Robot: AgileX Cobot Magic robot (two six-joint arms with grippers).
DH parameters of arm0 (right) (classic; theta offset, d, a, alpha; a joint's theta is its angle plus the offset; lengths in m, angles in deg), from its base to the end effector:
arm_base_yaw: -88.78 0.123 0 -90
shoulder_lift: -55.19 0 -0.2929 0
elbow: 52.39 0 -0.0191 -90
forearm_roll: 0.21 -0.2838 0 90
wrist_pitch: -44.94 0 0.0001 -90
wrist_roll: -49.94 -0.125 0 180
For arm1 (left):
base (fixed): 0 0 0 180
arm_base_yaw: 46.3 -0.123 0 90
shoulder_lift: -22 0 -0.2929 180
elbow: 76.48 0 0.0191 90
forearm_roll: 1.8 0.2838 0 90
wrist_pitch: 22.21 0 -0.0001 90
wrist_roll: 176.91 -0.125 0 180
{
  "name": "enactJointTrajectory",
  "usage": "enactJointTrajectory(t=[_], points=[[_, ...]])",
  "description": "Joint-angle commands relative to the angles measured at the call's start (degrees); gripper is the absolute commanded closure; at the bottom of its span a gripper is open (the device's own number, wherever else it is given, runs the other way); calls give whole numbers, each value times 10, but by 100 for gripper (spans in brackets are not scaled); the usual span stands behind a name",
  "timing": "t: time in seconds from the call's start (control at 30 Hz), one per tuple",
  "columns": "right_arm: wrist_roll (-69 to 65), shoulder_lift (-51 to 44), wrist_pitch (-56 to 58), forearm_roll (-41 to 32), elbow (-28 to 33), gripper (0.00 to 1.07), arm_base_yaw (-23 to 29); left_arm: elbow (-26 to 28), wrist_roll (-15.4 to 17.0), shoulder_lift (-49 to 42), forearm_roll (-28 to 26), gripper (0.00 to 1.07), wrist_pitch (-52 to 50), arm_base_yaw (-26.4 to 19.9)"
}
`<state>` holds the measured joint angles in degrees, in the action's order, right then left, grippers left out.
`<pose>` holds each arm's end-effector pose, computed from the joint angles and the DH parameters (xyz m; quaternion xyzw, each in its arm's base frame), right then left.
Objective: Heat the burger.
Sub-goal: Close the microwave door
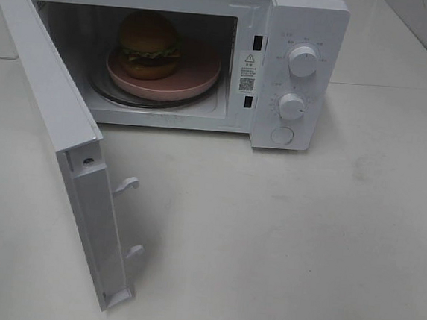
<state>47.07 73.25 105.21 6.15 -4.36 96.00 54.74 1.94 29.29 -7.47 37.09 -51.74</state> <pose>0.0745 -0.0027 0.2727 -0.0366 0.8903 -0.0156 0.4536 0.0477 -0.0061 0.2812 -0.0302 0.8435 -0.0187 0.5359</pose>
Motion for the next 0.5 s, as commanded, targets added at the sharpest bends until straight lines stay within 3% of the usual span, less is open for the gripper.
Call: enactJointTrajectory(t=[0.03,0.23,0.5], points=[[3,-47,-13,-4,4,31,-5,-2,3,-14,-2,9,-5,2],[3,-113,-13,-4,4,31,-5,-2,3,-14,-2,9,-5,2],[3,-122,-13,-4,4,31,-5,-2,3,-13,-1,9,-5,2]])
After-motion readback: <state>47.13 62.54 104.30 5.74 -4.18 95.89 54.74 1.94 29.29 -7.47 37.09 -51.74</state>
